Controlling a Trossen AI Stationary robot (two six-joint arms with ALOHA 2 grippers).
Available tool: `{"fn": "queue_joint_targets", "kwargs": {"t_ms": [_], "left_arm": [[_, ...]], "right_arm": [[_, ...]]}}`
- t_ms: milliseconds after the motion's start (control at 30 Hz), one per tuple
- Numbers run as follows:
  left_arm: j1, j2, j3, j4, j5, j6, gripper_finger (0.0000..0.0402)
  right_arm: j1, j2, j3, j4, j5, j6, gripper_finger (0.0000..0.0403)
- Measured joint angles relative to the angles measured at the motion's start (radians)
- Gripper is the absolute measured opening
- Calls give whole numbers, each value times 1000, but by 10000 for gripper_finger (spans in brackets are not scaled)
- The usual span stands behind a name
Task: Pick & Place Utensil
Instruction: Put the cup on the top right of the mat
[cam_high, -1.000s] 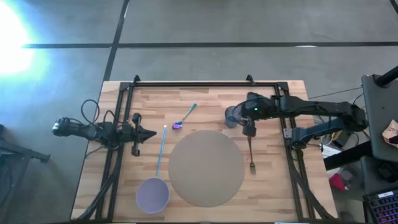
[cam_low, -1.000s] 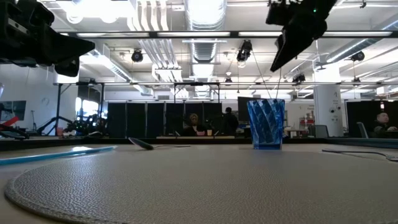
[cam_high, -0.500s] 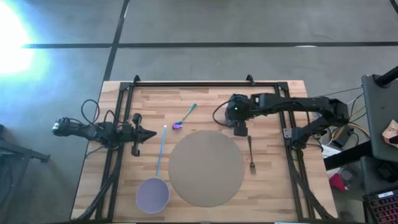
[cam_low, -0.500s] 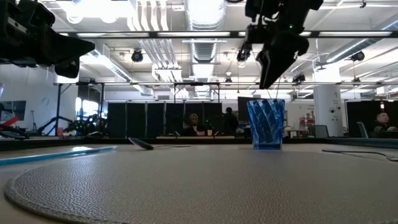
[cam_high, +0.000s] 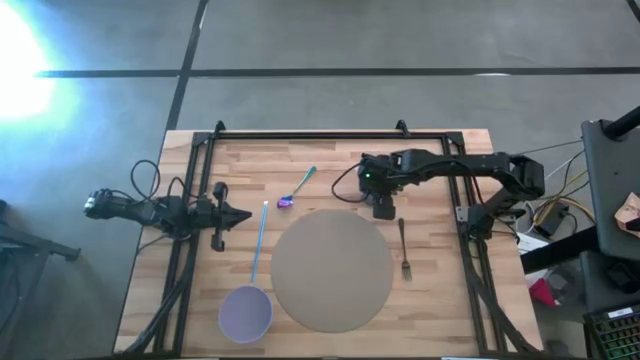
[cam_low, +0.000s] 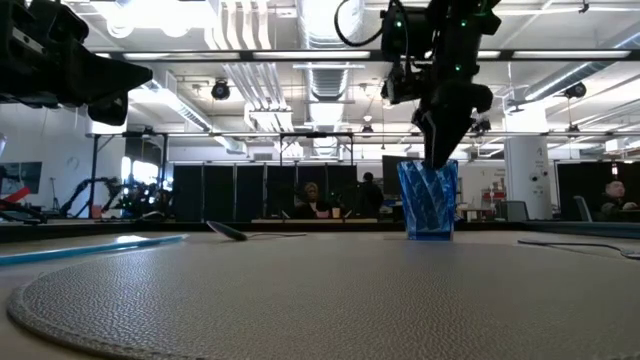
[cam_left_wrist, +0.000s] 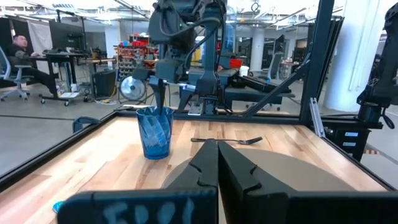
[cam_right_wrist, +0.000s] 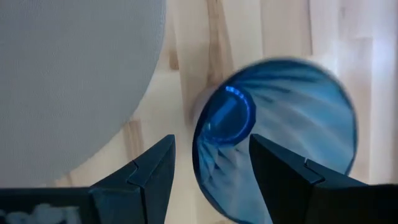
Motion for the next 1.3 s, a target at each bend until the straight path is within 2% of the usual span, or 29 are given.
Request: {"fn": "queue_joint_targets", "kwargs": {"t_ms": [133,233,367,567,633,1033,1167,1300], "left_arm": [[0,0,0,0,0,23,0],[0,0,0,0,0,52,0],[1,0,0,0,0,59,0],[1,1,0,0,0,52,0],[0,1,0,0,0,51,0],[0,1,0,0,0,26,0],[0,1,0,0,0,8,0],[0,1,0,0,0,7,0]], "right_arm": [[-2,12,-3,-3,-6,8,201],[-4,12,-3,-14,-23,25,184],[-6,8,-4,-31,-88,51,134],[-9,3,-4,-51,-103,59,36],[-10,1,-4,-55,-99,40,17],[10,-77,-4,-127,-100,22,13],[63,-124,-6,-146,-84,64,13],[165,-166,-6,-195,-44,140,13]]}}
